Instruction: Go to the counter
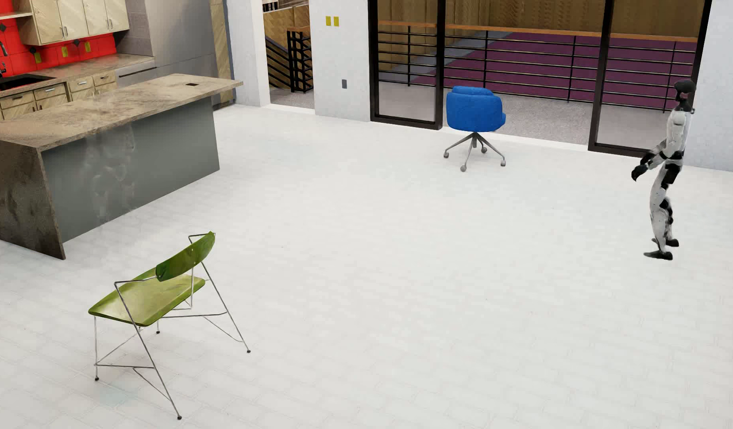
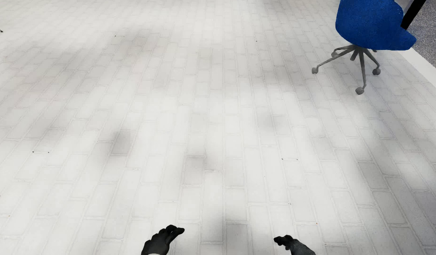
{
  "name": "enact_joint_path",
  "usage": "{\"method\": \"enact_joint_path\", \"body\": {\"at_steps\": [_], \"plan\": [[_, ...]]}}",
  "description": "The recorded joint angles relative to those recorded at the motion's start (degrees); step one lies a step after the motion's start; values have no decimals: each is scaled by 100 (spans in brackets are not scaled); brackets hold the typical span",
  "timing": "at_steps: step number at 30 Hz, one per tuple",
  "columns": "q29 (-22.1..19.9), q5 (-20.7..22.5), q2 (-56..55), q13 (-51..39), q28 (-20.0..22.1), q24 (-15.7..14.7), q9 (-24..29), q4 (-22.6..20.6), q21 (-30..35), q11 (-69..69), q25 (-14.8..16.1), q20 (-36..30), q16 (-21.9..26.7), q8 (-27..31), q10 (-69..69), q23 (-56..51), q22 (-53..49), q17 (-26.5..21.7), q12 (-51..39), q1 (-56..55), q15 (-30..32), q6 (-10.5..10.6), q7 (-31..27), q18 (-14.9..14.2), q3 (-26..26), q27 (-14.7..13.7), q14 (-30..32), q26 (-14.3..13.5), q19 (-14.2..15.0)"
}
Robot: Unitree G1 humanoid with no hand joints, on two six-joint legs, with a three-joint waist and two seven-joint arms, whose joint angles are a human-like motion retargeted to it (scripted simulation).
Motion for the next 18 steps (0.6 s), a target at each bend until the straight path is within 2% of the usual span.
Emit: {"method": "enact_joint_path", "body": {"at_steps": [1,2,4,5,6,7,8,9,11,13,14,16,18], "plan": [[-57,-107,-140,-30,123,-63,23,-72,21,322,75,-67,-12,34,44,-74,-16,-28,28,10,4,-13,11,33,3,-21,-42,20,1],[-83,-231,-326,-28,197,-300,57,-153,15,728,143,-76,-111,95,117,-196,65,-102,-4,8,28,-31,27,65,2,-66,-99,112,-12],[-166,-506,-878,20,294,-1060,152,-327,-12,1841,224,-8,-330,305,299,-432,210,-182,-12,-1,362,-84,74,123,-14,-130,-227,350,-81],[-206,-655,-1210,70,351,-1314,204,-419,-21,2442,263,-94,-396,408,372,-557,242,-215,-22,8,609,-121,104,148,-32,-140,-290,476,-111],[-268,-850,-1501,141,335,-1501,251,-505,-43,2965,305,-243,-431,391,398,-666,239,-225,-20,38,830,-164,126,171,-55,-144,-334,570,-168],[-366,-1020,-1750,232,240,-1682,292,-579,-80,3325,355,-404,-454,313,396,-740,215,-208,-12,78,893,-206,123,191,-89,-141,-363,623,-378],[-494,-1070,-1966,362,132,-1793,328,-641,-109,3503,397,-569,-416,281,414,-791,216,-186,-1,108,862,-241,101,207,-129,-124,-400,567,-344],[-629,-986,-2140,490,147,-1766,358,-677,-125,3470,417,-794,-360,288,428,-782,215,-152,-12,135,825,-263,70,219,-165,-108,-438,466,-231],[-932,-753,-2362,590,480,-1569,409,-706,-131,2832,470,-1157,-287,234,419,-544,30,19,16,199,819,-269,22,232,-208,-105,-511,168,-79],[-1057,-530,-2430,908,767,-1559,456,-705,-196,1682,627,-1480,-194,133,293,-614,-149,38,-89,303,953,-237,-38,235,-226,-320,-539,-190,102],[-1101,-403,-2428,1051,807,-1510,473,-698,-221,1022,727,-1673,-120,133,209,-654,-283,78,-178,360,996,-216,-83,234,-227,-392,-549,-282,227],[-1115,-155,-2436,1256,742,-1393,492,-671,-345,-138,1130,-1972,16,217,52,-669,-554,219,-401,474,1158,-164,-164,225,-216,-427,-589,-283,333],[-917,-8,-2510,1276,695,-1236,508,-648,-401,-773,1456,-2116,75,288,-12,-610,-781,250,-608,589,1185,-113,-186,201,-198,-285,-686,-76,452]]}}
